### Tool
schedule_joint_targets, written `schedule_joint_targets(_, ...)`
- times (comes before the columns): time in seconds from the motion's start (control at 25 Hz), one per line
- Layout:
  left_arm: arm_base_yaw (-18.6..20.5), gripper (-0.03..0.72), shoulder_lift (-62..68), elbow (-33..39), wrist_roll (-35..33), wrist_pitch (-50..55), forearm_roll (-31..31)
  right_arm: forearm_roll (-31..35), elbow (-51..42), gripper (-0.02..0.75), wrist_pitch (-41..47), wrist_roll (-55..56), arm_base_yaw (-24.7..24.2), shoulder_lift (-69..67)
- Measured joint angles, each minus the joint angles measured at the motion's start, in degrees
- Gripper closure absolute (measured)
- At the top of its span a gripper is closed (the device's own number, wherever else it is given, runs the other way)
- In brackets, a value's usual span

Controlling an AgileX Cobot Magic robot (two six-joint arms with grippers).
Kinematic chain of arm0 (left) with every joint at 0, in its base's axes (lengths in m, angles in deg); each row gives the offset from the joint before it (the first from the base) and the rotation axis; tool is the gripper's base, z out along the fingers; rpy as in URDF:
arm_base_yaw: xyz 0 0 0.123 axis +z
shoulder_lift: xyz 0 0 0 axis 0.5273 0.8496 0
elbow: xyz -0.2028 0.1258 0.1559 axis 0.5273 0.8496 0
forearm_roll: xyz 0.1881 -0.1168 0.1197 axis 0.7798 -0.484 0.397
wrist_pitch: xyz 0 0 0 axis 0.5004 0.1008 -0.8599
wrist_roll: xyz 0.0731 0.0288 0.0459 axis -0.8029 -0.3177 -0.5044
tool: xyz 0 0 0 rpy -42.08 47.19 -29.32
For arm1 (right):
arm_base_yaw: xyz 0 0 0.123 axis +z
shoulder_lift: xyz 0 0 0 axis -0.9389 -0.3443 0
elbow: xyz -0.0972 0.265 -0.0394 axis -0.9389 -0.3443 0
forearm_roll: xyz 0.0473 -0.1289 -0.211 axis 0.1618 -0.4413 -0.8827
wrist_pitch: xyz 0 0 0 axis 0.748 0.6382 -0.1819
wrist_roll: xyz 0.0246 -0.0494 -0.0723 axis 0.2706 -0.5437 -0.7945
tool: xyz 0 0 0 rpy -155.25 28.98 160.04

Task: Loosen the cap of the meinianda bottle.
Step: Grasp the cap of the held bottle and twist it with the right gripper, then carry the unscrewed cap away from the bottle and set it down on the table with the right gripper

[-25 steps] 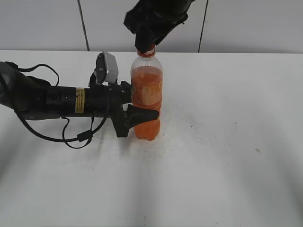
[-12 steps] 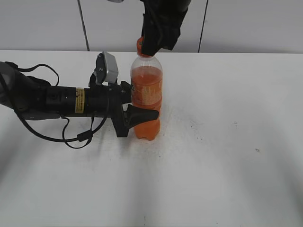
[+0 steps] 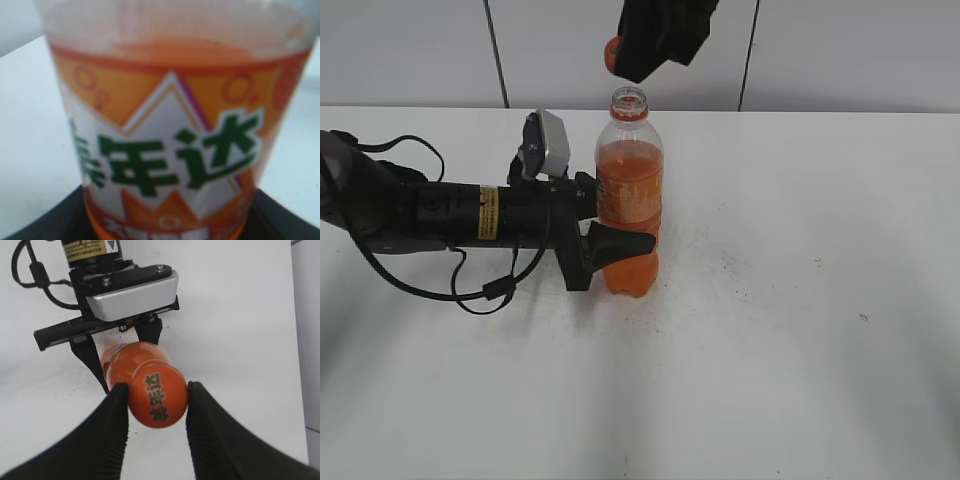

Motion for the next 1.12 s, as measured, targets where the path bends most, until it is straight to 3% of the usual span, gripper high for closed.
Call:
schedule_joint_targets(0.16,0.0,0.278,0.0,0.0,0.0,0.0,0.0,-0.3,0.0,0.465,0.0,13.3,0.0,0.9)
schedule_joint_targets(0.36,0.0,0.278,0.0,0.0,0.0,0.0,0.0,-0.3,0.0,0.465,0.0,37.9,0.0,1.0)
schedule_joint_targets(0.52,0.0,0.278,0.0,0.0,0.0,0.0,0.0,-0.3,0.0,0.465,0.0,49.0,0.0,1.0)
schedule_joint_targets(0.8,0.0,0.278,0.0,0.0,0.0,0.1,0.0,-0.3,0.0,0.465,0.0,53.1,-2.1,1.2)
schedule_joint_targets(1.12,0.0,0.278,0.0,0.0,0.0,0.1,0.1,-0.4,-4.6,0.465,0.0,53.2,-13.1,6.3)
